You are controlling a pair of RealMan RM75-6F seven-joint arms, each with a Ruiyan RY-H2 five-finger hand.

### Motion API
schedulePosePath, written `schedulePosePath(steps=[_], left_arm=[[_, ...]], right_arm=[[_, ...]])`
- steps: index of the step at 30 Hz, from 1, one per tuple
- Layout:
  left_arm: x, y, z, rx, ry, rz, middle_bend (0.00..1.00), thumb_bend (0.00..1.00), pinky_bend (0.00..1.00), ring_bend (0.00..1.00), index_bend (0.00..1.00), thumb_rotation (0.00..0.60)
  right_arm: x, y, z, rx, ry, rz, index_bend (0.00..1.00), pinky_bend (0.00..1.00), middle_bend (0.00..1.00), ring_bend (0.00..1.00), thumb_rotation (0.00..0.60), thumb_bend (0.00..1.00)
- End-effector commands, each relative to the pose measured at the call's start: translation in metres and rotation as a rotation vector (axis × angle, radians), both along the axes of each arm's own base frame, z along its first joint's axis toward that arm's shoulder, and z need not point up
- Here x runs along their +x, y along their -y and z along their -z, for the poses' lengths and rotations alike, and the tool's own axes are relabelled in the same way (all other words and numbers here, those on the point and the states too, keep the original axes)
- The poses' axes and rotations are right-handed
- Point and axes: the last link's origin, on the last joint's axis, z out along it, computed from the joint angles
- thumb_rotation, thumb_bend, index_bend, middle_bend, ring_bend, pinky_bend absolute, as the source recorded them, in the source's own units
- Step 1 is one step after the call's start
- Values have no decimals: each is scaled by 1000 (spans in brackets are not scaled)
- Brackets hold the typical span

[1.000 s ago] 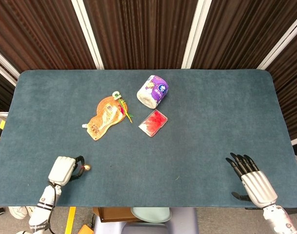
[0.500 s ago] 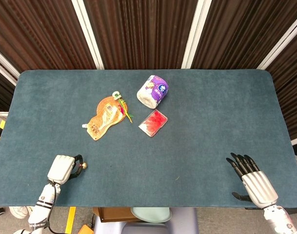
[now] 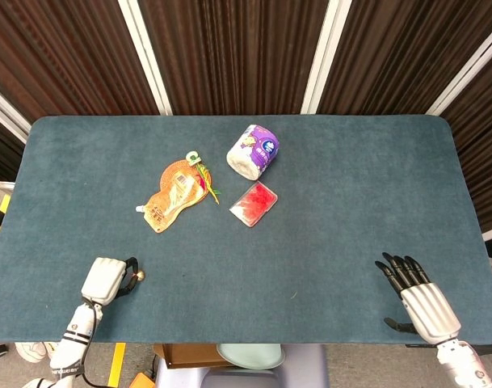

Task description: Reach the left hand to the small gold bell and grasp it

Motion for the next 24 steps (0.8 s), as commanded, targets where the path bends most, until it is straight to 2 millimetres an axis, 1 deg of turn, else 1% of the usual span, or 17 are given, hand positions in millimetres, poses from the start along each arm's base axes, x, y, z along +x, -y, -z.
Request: schedulePosePath(steps=[1, 2, 4, 6, 8, 12, 14, 16, 17, 18, 19, 20, 21, 22, 23, 24], left_arm=[[0, 1, 2, -7, -10, 2, 994, 417, 970, 959, 589, 600], [0, 1, 3, -10, -19, 8, 993, 418, 970, 959, 567, 600], [0, 2, 3, -9, -20, 14, 991, 419, 969, 958, 484, 600], [2, 2, 2, -2, -14, 18, 990, 419, 970, 957, 344, 600], [4, 3, 1, 8, -6, 26, 989, 419, 970, 956, 245, 600], [6, 5, -6, 26, 3, 40, 977, 419, 969, 957, 113, 600], [8, 8, -13, 41, 10, 51, 967, 419, 970, 957, 87, 600], [8, 12, -23, 59, 12, 56, 931, 418, 961, 940, 80, 600], [6, 18, -33, 77, 24, 49, 866, 417, 927, 896, 73, 600], [4, 24, -40, 86, 37, 39, 744, 416, 849, 797, 51, 600], [1, 31, -48, 93, 50, 26, 563, 415, 723, 636, 26, 600], [-5, 41, -62, 105, 66, 6, 427, 415, 617, 506, 12, 600], [-8, 49, -73, 118, 79, -8, 238, 415, 459, 304, 0, 600], [-11, 58, -85, 135, 98, -24, 138, 414, 367, 187, 0, 600], [-15, 68, -99, 158, 136, -43, 37, 413, 250, 56, 0, 600], [-17, 75, -109, 176, 173, -53, 5, 410, 197, 7, 0, 600]], right_arm=[[0, 0, -1, -2, 1, 0, 0, 0, 0, 0, 600, 177], [0, 0, -1, -3, 1, 0, 0, 0, 0, 0, 600, 177], [0, 0, -1, -2, 1, 0, 0, 0, 0, 0, 600, 177], [0, 0, -1, 0, 1, 0, 0, 0, 0, 0, 600, 177], [0, 0, -1, 1, 1, 0, 0, 0, 0, 0, 600, 177], [0, -1, -1, 0, 1, -1, 0, 0, 0, 0, 600, 178], [0, -1, -1, 1, 0, -2, 0, 0, 0, 0, 600, 178], [0, -1, -1, 1, 0, -1, 0, 0, 0, 0, 600, 178], [0, -1, -2, 0, 1, -1, 0, 0, 0, 0, 600, 177], [0, -1, -3, -2, 2, 0, 0, 0, 0, 0, 600, 177], [-1, -1, -3, -5, 3, 2, 0, 0, 0, 0, 600, 177], [-1, 0, -4, -9, 1, 5, 0, 0, 0, 0, 600, 177], [-2, 0, -4, -13, -2, 9, 0, 0, 0, 0, 600, 177], [-3, 2, -4, -17, -6, 15, 0, 0, 0, 0, 600, 177], [-4, 4, -3, -21, -14, 25, 0, 0, 0, 0, 600, 177], [-5, 6, -2, -22, -19, 33, 0, 0, 0, 0, 600, 177]])
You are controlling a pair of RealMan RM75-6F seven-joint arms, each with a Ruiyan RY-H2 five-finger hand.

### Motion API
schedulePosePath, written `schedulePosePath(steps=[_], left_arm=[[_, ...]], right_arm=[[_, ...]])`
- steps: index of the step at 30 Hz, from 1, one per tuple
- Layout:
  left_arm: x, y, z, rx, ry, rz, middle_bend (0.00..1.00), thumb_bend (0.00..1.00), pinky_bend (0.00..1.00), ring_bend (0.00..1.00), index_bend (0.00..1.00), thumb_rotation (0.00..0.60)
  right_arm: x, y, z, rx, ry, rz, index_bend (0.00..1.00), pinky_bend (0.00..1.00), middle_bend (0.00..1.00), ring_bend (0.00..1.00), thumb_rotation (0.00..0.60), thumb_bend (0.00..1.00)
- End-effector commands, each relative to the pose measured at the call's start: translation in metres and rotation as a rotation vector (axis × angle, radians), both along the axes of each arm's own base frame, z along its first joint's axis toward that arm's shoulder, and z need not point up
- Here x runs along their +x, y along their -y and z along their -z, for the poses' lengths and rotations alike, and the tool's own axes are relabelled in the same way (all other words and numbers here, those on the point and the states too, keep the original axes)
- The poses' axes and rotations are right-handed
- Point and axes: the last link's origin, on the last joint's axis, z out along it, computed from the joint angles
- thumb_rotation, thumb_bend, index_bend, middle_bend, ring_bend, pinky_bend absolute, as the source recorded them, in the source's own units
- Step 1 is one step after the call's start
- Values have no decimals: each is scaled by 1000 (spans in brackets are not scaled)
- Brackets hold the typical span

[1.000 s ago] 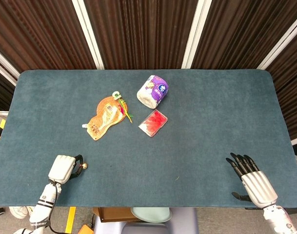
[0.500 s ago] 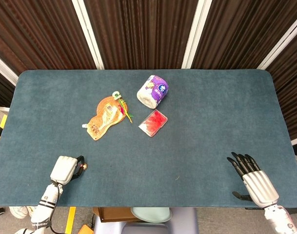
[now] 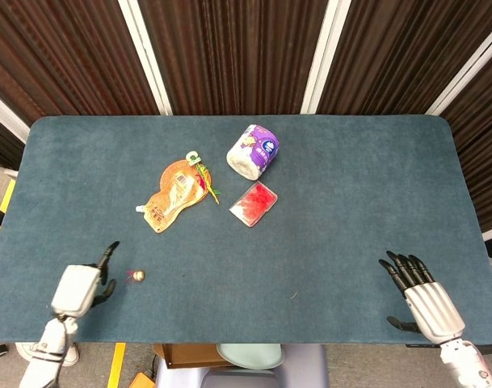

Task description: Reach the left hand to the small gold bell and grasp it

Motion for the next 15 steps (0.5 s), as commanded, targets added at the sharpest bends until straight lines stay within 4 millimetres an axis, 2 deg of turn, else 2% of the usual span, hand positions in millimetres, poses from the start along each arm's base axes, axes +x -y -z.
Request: schedulePosePath(steps=[1, 5, 15], left_arm=[[-16, 40, -50, 78, 149, -66, 0, 406, 153, 0, 2, 600], [-40, 42, -73, 82, 167, -150, 0, 401, 63, 0, 30, 600], [-32, 45, -71, 16, 79, -108, 0, 401, 14, 0, 30, 600]], right_arm=[[-3, 6, 4, -5, -19, 25, 0, 0, 0, 0, 600, 177], [-1, 10, 11, 5, -49, 20, 0, 0, 0, 0, 600, 177], [-2, 11, 12, 8, -55, 27, 0, 0, 0, 0, 600, 177]])
